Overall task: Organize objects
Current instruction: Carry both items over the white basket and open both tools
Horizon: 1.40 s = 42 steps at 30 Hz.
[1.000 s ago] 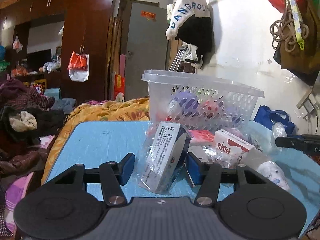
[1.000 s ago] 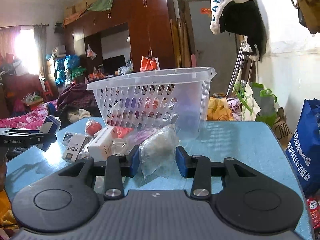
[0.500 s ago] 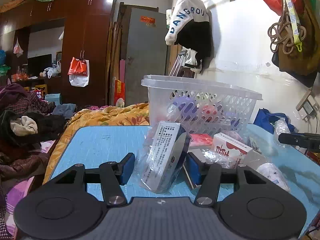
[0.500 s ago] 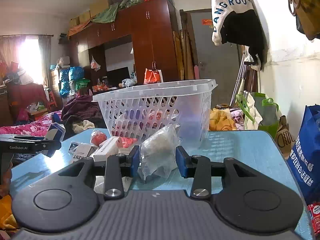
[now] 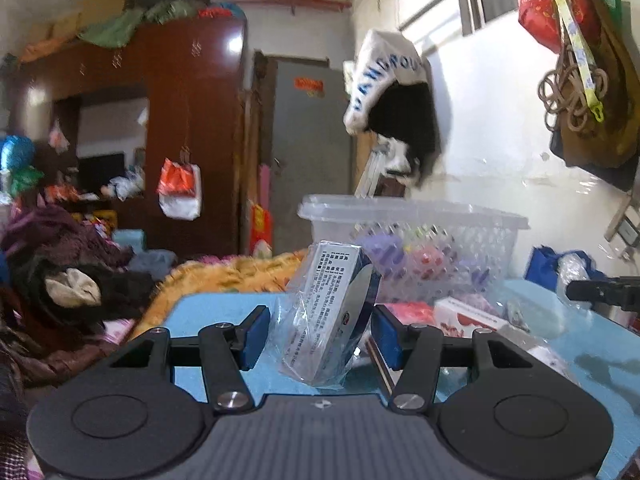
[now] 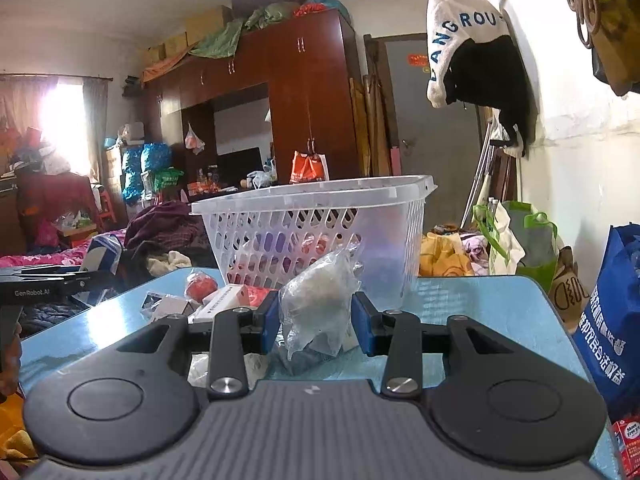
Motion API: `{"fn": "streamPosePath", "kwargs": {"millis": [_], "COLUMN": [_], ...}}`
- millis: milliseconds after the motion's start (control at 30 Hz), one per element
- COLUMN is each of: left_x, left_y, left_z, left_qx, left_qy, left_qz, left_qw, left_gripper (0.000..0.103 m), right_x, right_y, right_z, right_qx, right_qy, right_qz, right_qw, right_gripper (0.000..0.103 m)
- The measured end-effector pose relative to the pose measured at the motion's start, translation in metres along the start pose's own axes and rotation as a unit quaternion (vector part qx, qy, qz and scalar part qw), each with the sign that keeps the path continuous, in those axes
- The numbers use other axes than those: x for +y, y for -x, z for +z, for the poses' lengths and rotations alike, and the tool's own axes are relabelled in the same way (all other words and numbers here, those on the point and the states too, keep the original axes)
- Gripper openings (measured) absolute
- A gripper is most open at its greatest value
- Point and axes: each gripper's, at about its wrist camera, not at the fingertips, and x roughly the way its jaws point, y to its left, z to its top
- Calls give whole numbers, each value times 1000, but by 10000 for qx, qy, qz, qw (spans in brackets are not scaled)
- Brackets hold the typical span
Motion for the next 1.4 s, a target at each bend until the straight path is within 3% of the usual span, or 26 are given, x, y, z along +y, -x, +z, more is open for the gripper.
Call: {"fn": "streamPosePath", "kwargs": {"millis": [167,300,533,767,800,867,900,933,1100,1200,1300,1400], "left_x": [-6,-14,-31,-44,-44,-46,-44,-43,-23,-22,-26,-22], "left_y": [4,-8,-75,-150,-159,-178,-184,-188,-138,-88,-46,-27], "left_z": [9,44,118,147,147,141,137,133,119,96,64,37], "left_qx": [-223,-292,-25,585,696,993,1107,1204,909,793,770,942], "left_qy": [225,246,414,501,497,438,401,365,412,117,-292,-139], "left_qz": [-145,-349,-564,-467,-523,-439,-299,-153,-248,-321,-205,-271], "left_qw": [9994,9987,9975,9959,9950,9931,9926,9919,9947,9963,9964,9951], "left_gripper": [59,59,59,60,66,78,79,79,80,92,92,92], "right_x": [1,22,12,1,2,7,10,13,13,13,29,48], "right_y": [7,5,-61,-113,-115,-116,-113,-107,-58,-27,3,11], "right_z": [10,37,108,118,115,110,107,104,84,56,12,-19], "right_qx": [-366,-644,-502,29,52,-9,-99,-210,19,358,640,981], "right_qy": [-130,462,578,744,822,1001,1052,1087,484,122,175,304], "right_qz": [134,-71,-333,-543,-537,-641,-771,-884,-472,10,436,575], "right_qw": [9992,9968,9965,9957,9952,9929,9914,9899,9977,9993,9968,9931], "right_gripper": [42,42,42,42,43,58,86,103,103,103,103,103]}}
